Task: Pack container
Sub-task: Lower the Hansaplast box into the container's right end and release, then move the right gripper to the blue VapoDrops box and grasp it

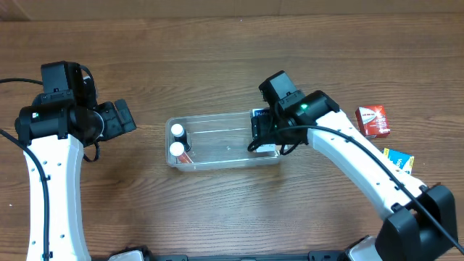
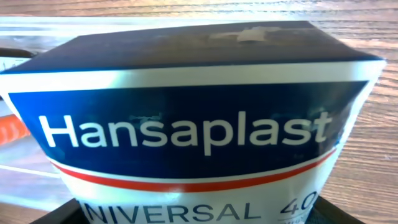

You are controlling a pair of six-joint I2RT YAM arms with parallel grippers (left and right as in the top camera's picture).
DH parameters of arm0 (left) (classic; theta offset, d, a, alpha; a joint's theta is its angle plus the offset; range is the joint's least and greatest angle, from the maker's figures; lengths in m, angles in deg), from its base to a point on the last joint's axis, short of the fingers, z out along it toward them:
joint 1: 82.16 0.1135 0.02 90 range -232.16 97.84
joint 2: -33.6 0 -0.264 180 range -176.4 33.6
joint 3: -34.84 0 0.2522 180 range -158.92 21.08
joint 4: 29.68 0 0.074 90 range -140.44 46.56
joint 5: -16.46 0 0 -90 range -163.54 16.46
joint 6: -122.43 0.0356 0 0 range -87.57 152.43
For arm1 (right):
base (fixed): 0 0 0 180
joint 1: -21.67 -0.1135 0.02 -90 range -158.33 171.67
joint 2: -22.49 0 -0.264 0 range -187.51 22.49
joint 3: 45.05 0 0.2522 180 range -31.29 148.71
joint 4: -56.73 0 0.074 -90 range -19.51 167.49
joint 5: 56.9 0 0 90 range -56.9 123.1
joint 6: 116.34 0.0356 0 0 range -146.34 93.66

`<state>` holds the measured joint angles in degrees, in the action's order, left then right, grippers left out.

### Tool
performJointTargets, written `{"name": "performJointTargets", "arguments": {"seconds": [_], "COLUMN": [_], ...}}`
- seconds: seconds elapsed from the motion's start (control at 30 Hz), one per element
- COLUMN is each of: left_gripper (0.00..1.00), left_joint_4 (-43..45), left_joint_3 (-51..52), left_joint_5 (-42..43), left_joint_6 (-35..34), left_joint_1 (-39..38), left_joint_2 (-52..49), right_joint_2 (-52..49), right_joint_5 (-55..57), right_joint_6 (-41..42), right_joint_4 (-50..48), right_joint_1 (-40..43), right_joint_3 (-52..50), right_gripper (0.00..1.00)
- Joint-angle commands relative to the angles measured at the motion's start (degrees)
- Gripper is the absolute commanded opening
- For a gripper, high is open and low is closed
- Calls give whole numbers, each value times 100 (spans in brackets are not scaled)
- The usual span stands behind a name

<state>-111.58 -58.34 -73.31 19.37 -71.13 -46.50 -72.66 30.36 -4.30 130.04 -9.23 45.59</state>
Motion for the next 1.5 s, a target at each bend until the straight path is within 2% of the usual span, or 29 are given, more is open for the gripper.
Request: {"name": "performJointTargets", "arguments": {"seconds": [0.0, 0.17, 0.27, 0.33, 0.47, 0.5, 0.57, 0.67, 0.77, 0.9, 1.0, 1.13, 1.2, 1.3, 1.47], "left_gripper": [100, 100, 100, 100, 100, 100, 100, 100, 100, 100, 100, 100, 100, 100, 100], "left_joint_4": [-17, -20, -15, -22, -17, -22, -22, -24, -55, -57, -57, -52, -55, -55, -22], "left_joint_3": [31, 31, 31, 31, 31, 31, 31, 31, 31, 31, 31, 31, 31, 31, 31], "left_joint_5": [26, 26, 26, 26, 26, 26, 26, 26, 24, 26, 26, 26, 26, 28, 28], "left_joint_6": [129, 129, 129, 129, 131, 129, 131, 131, 131, 131, 129, 129, 129, 129, 127], "left_joint_1": [28, 26, 26, 26, 26, 22, 22, 22, 22, 22, 22, 22, 22, 22, 22], "left_joint_2": [17, 17, 17, 17, 17, 17, 17, 17, 17, 17, 17, 17, 17, 17, 17], "right_joint_2": [-101, -293, -293, -293, -293, -291, -186, 496, 1207, 2065, 2682, 3414, 3132, 2151, 782], "right_joint_5": [31, 31, 31, 31, 31, 74, 188, 968, 1386, 835, 688, 634, -315, 92, 354], "right_joint_6": [26, 28, 28, 28, 28, 33, 37, 120, 232, 343, 155, 149, -610, -754, -1220], "right_joint_4": [-98, -35, -31, -31, -33, -33, 37, 542, 1128, 2085, 2605, 2555, 2323, 2302, 1915], "right_joint_1": [-26, -26, -26, -26, -26, -26, -22, 155, 1010, 3598, 4516, 5357, 5969, 6378, 6347], "right_joint_3": [59, 33, 33, 33, 33, 35, 138, 817, 1434, 1467, 1169, 107, -247, -269, -269], "right_gripper": [78, 80, 90, 93, 93, 89, 89, 95, 100, 100, 100, 100, 100, 100, 100]}}
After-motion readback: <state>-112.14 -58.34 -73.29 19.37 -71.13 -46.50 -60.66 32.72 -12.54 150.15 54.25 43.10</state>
